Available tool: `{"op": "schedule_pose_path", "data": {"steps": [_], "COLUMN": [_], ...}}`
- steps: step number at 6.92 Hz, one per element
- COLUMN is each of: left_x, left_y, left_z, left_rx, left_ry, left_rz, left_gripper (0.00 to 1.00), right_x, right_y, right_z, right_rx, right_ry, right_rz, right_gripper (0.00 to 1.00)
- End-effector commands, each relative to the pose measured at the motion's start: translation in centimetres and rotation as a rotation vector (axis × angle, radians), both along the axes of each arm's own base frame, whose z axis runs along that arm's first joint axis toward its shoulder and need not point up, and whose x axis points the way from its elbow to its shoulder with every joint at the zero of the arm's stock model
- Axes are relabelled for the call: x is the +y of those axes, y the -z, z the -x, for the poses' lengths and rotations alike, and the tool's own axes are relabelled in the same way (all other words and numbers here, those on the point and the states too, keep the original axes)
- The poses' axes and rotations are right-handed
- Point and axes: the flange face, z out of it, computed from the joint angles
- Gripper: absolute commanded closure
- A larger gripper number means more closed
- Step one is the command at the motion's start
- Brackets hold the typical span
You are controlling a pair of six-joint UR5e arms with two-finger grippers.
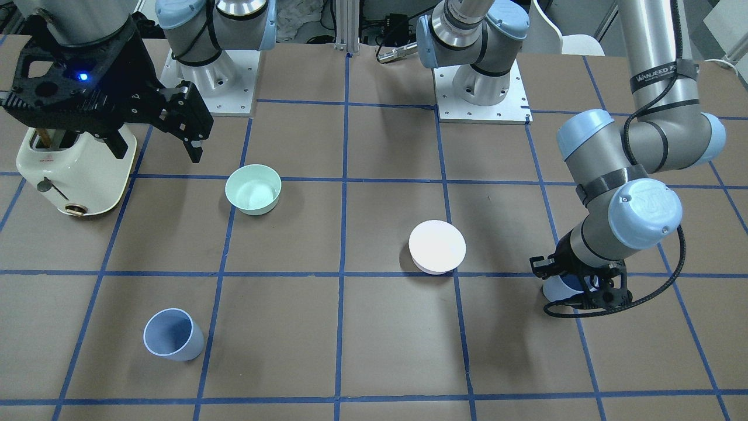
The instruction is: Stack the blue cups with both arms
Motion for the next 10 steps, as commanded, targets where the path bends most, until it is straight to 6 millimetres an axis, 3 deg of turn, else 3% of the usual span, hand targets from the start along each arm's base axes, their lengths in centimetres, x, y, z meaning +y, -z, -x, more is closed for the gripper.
{"op": "schedule_pose_path", "data": {"steps": [1,3,4,5,6,7,9,10], "left_x": [-0.2,0.0,-0.2,0.3,1.7,3.5,5.9,6.6], "left_y": [-0.5,-4.3,-6.9,-9.2,-9.2,-8.4,-6.1,-4.4], "left_z": [-0.1,2.5,7.0,14.6,22.9,28.7,36.5,38.7], "left_rx": [-0.014,-0.009,0.015,0.039,0.037,0.078,0.205,0.209], "left_ry": [0.03,0.045,0.048,0.004,-0.078,-0.161,-0.133,-0.109], "left_rz": [0.029,0.054,0.105,0.127,0.145,0.143,0.111,0.109], "left_gripper": [1.0,1.0,1.0,1.0,1.0,1.0,1.0,1.0], "right_x": [0.0,0.0,0.0,0.0,0.0,0.0,0.1,0.1], "right_y": [0.0,0.0,0.1,0.1,0.1,0.1,0.0,0.0], "right_z": [0.0,0.0,0.0,0.0,0.0,0.0,0.0,0.0], "right_rx": [-0.003,-0.003,-0.003,-0.002,0.003,0.0,-0.002,-0.002], "right_ry": [0.001,0.001,0.001,0.002,0.002,0.002,0.002,0.002], "right_rz": [0.0,0.0,-0.003,-0.003,-0.003,-0.003,-0.002,-0.003], "right_gripper": [0.0,0.0,0.0,0.0,0.0,0.0,0.0,0.0]}}
